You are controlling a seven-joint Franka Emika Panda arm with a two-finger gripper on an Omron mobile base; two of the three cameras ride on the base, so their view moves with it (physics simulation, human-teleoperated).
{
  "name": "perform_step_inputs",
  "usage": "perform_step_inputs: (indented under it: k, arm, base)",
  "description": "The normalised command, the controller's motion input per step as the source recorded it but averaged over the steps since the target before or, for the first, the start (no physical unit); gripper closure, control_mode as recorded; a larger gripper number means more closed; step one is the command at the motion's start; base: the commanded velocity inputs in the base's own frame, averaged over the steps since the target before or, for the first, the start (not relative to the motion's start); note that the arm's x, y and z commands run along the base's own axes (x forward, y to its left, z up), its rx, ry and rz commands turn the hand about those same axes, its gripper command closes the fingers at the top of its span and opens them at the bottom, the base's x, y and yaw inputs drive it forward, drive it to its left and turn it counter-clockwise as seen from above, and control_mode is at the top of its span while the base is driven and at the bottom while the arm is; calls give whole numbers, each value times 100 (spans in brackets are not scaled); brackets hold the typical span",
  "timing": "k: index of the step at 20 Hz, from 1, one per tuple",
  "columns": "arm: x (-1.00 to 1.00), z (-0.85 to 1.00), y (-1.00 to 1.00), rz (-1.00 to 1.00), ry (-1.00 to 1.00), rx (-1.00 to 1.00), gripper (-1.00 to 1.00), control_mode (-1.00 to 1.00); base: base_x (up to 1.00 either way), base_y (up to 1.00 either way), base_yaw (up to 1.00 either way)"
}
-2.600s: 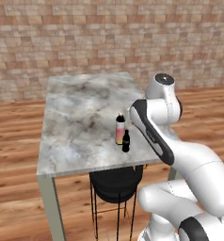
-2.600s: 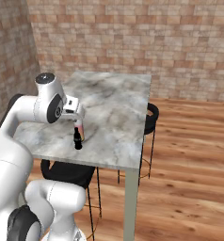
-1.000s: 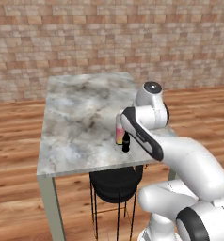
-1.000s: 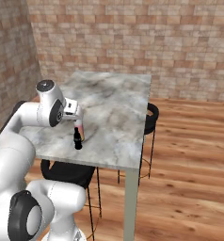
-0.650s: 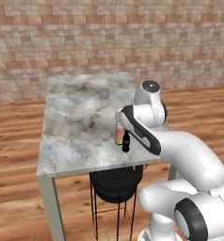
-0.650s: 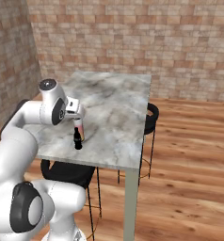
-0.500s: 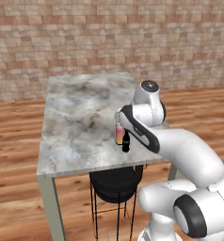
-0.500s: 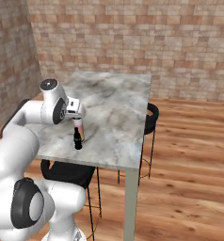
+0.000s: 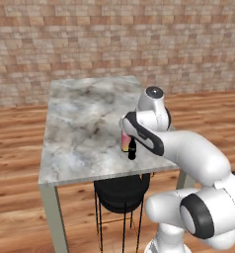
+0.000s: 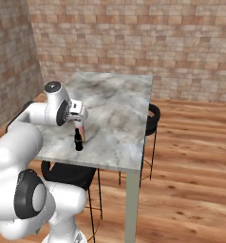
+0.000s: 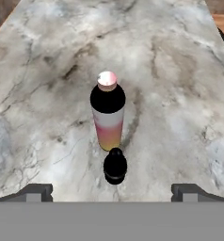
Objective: Place the large bottle from the dining counter next to the other large bottle outside the sink, and place the small bottle from the dining counter next to the other small bottle inside the sink.
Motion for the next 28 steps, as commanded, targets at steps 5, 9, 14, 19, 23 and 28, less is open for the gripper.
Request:
perform_step_inputs:
  k: [5,9,14,19,23,28]
  arm:
    - [16,-12,0,0,0,0,-100,-100]
    - [13,-1,0,0,-1,0,-100,-100]
    - [7,0,4,0,-4,0,-100,-100]
    - [6,0,6,0,-3,0,-100,-100]
    - [7,-2,6,0,-2,0,-100,-100]
    - [13,-1,2,0,-2,0,-100,-100]
  base:
    - [0,0,0]
    - [0,0,0]
    - [0,0,0]
    - [0,0,0]
    - [0,0,0]
    - [0,0,0]
